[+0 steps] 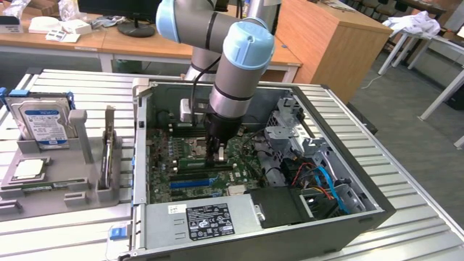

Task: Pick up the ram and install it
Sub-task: 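Insert the ram into the slot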

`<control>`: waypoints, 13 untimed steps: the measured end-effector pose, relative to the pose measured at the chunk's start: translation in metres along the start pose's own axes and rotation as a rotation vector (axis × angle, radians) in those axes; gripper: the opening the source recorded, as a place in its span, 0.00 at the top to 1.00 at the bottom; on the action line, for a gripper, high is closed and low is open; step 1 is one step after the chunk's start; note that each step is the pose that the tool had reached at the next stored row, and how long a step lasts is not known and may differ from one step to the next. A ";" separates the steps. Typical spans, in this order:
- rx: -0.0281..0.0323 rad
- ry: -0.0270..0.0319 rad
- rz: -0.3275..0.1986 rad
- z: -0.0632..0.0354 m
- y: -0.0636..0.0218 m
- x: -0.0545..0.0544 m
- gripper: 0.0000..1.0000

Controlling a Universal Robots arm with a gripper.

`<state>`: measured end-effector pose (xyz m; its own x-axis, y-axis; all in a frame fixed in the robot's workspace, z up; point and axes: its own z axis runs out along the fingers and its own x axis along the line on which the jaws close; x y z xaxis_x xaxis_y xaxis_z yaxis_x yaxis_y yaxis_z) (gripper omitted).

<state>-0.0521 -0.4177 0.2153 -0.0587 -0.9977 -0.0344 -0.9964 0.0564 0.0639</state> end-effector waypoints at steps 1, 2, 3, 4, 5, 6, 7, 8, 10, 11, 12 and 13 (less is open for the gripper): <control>0.0000 0.0000 0.000 0.0000 0.0000 0.000 0.86; 0.0000 0.0001 0.000 0.0000 0.0000 0.000 0.86; 0.0000 0.0001 0.000 0.0000 0.0000 0.000 0.86; 0.0000 0.0001 0.000 0.0000 0.0000 0.000 0.86; 0.0000 0.0000 0.000 0.0000 0.0000 0.000 0.86; 0.0000 0.0001 0.000 0.0000 0.0000 0.000 0.86; 0.0000 0.0001 0.000 0.0000 0.0000 0.000 0.86; 0.0000 0.0000 -0.001 0.0000 0.0000 0.000 0.86; -0.0001 0.0003 -0.007 0.0001 0.0000 0.000 0.86; -0.0002 0.0003 -0.007 0.0000 0.0000 0.000 0.86; -0.0002 0.0005 -0.007 0.0000 0.0000 0.000 0.86; -0.0003 0.0006 -0.007 0.0000 0.0000 0.000 0.86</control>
<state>-0.0522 -0.4182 0.2153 -0.0513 -0.9981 -0.0343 -0.9967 0.0490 0.0640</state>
